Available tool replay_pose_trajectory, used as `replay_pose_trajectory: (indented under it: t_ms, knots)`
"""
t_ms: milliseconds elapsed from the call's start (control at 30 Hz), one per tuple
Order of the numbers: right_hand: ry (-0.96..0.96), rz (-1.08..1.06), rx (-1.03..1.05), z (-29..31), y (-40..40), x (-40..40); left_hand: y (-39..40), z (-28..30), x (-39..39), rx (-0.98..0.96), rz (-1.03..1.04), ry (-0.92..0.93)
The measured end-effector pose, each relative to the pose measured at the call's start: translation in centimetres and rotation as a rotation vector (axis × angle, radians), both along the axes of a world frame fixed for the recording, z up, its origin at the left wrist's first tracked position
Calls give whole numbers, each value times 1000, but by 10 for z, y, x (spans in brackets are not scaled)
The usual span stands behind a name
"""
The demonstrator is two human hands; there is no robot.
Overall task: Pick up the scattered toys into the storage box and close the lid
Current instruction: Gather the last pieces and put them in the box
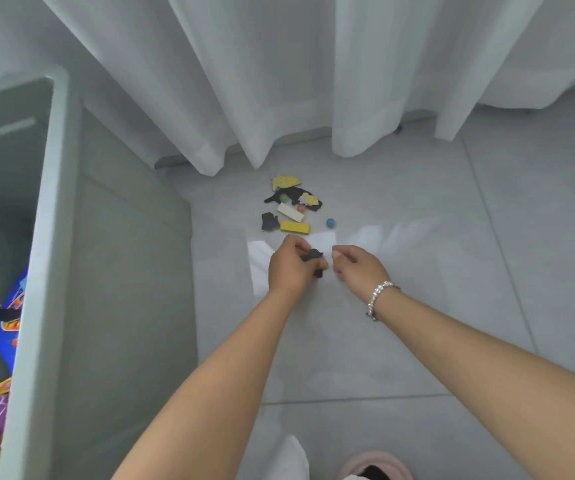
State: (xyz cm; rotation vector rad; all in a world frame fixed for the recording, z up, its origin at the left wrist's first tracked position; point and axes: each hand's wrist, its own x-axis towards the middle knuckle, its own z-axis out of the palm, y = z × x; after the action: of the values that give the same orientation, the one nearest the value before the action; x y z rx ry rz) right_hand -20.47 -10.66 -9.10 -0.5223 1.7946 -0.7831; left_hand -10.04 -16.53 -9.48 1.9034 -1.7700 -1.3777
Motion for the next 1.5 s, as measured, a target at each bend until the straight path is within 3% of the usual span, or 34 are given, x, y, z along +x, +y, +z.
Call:
replay_pose_trajectory:
  t_ms: [133,233,367,500,567,733,833,1100,1300,1500]
  knots:
    - [-274,-70,-27,-3,-11,-6,-6,10,0,152,155,281]
    - [-430,-91,-32,-3,-21,-8,-13,14,-4,19,60,191]
    - [-181,-121,-31,-11,-40,-11,-44,7,3,-325,-30,-93]
    - [208,8,-80,-11,-51,-15,-75,3,5,-319,-500,-403]
    - [286,24,-138,-12,-56,-20,-89,4,2,-304,-675,-457]
    - [378,211,-153,-18,-67,-27,-113,9,-4,-252,-869,-514]
    - [441,211,-151,-22,-74,-29,-117,11,-8,-284,-903,-561]
    - [510,220,-160,-23,-76,-32,-117,9,-12,-348,-894,-495]
    - [588,383,-173,-23,-74,-32,-100,1,5,-274,-599,-193]
    - [636,478,-258,-25,-75,-31,-91,-7,15,-270,-410,-43]
